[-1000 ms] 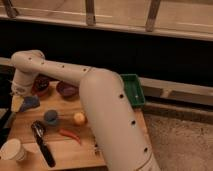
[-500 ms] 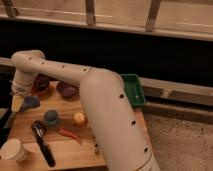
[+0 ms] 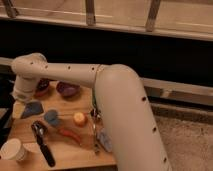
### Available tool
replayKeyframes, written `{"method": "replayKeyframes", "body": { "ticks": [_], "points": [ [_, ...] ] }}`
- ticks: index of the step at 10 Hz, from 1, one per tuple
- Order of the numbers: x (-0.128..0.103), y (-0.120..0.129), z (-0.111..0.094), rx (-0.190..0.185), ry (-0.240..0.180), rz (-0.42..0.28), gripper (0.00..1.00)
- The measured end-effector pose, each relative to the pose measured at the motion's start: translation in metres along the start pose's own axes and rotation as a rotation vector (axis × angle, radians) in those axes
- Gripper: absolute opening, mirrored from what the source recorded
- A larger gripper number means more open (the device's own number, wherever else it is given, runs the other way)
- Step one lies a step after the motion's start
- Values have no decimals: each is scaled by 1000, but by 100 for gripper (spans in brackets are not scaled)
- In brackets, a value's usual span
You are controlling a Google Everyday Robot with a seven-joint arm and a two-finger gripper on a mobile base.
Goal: Place sponge in paper cup
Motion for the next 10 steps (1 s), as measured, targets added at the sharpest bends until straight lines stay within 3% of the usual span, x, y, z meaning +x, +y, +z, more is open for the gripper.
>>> {"method": "replayKeyframes", "body": {
  "ticks": [2,5,7,10],
  "points": [
    [2,24,-2,24,20,45,0],
    [-15,49,8,47,41,88,0],
    [-33,62,19,37,11,79,0],
    [-51,68,36,-9,-38,52,0]
  ]
}}
